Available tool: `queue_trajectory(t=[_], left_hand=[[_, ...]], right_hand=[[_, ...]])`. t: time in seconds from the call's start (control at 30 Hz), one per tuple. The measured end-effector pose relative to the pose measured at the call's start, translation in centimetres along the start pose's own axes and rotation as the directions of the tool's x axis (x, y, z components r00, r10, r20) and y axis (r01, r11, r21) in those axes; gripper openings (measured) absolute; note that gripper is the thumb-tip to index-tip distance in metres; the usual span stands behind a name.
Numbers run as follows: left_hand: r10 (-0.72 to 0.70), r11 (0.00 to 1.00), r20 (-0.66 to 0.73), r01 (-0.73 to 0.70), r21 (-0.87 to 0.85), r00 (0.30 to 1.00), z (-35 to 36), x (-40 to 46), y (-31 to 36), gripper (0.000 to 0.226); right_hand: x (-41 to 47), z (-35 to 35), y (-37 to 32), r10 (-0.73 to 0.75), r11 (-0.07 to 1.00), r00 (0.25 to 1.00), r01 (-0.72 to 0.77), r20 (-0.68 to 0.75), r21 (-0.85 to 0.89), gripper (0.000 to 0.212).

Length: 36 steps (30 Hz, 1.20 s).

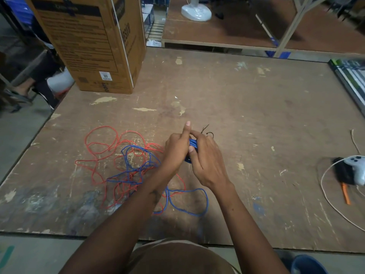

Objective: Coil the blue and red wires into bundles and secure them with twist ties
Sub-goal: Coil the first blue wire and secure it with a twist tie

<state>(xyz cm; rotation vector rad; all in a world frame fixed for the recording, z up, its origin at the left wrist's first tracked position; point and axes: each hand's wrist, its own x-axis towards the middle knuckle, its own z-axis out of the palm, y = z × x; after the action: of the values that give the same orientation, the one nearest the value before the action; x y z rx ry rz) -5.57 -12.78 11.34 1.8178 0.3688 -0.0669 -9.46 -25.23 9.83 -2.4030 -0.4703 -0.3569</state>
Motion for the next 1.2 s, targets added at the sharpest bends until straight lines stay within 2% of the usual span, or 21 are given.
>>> queue_trajectory(t=[0.1, 0.17, 0.27, 0.33, 0.43, 0.5, 0.6, 0.7, 0.8, 0.9, 1.03, 1.13, 1.2], left_hand=[[-0.088, 0.950, -0.002, 0.084, -0.300, 0.996, 1.2, -0.3, -0.5, 0.068], [-0.096, 0.925, -0.033, 0.077, -0.373, 0.995, 1.7, -0.8, -0.2, 0.060], [-0.060, 0.920, -0.043, 0.039, -0.389, 0.997, 1.8, -0.7, -0.4, 0.061], [-0.004, 0.945, -0.014, -0.001, -0.328, 1.000, 1.7, -0.5, -0.7, 0.066], [0.224, 0.975, 0.013, -0.224, -0.009, 0.974, 1.3, 0.8, -1.7, 0.064], [0.249, 0.962, 0.086, -0.256, 0.091, 0.965, 1.0, 1.4, -1.7, 0.064], [0.102, 0.979, 0.177, -0.130, 0.157, 0.979, 1.4, 2.1, -1.0, 0.078], [0.039, 0.997, 0.098, -0.046, 0.061, 0.994, 2.6, 1.9, -0.3, 0.072], [0.010, 0.999, 0.002, -0.010, -0.035, 1.000, 3.8, 2.2, 0.4, 0.061], [-0.003, 0.993, 0.012, 0.005, -0.117, 1.000, 4.5, 3.1, 0.3, 0.061], [-0.120, 0.938, 0.121, 0.152, -0.310, 0.985, 4.7, 4.4, 0.3, 0.054], [-0.128, 0.943, 0.291, 0.207, -0.261, 0.948, 4.5, 5.8, -0.6, 0.059], [-0.097, 0.977, 0.328, 0.152, -0.148, 0.940, 4.2, 6.7, -1.2, 0.055]], right_hand=[[0.2, -0.1, -0.6, 0.123, 0.991, 0.982, -0.115, -0.146, 0.066, 0.043], [0.3, 0.2, -0.8, 0.221, 0.965, 0.965, -0.196, -0.141, 0.172, 0.037], [0.3, 0.7, -0.6, 0.197, 0.963, 0.971, -0.166, -0.137, 0.212, 0.024], [0.5, 0.6, -0.3, 0.168, 0.972, 0.974, -0.138, -0.152, 0.190, 0.025], [0.9, 0.3, 0.8, 0.079, 0.993, 0.988, -0.066, -0.129, 0.101, 0.033], [1.3, 0.1, 1.6, 0.068, 0.994, 0.993, -0.058, -0.100, 0.094, 0.032], [1.4, 0.3, 2.4, 0.119, 0.976, 0.992, -0.109, -0.044, 0.189, 0.017], [1.8, 0.9, 2.3, 0.179, 0.957, 0.980, -0.154, -0.084, 0.246, 0.019], [2.5, 1.3, 2.3, 0.294, 0.931, 0.935, -0.232, -0.199, 0.281, 0.022], [3.1, 1.4, 2.9, 0.265, 0.962, 0.928, -0.235, -0.263, 0.142, 0.034], [4.4, 1.9, 4.2, 0.254, 0.966, 0.921, -0.259, -0.296, 0.025, 0.037], [5.1, 2.4, 5.6, 0.250, 0.958, 0.926, -0.278, -0.284, -0.065, 0.045], [5.1, 2.9, 6.8, 0.221, 0.961, 0.946, -0.253, -0.237, -0.115, 0.044]])
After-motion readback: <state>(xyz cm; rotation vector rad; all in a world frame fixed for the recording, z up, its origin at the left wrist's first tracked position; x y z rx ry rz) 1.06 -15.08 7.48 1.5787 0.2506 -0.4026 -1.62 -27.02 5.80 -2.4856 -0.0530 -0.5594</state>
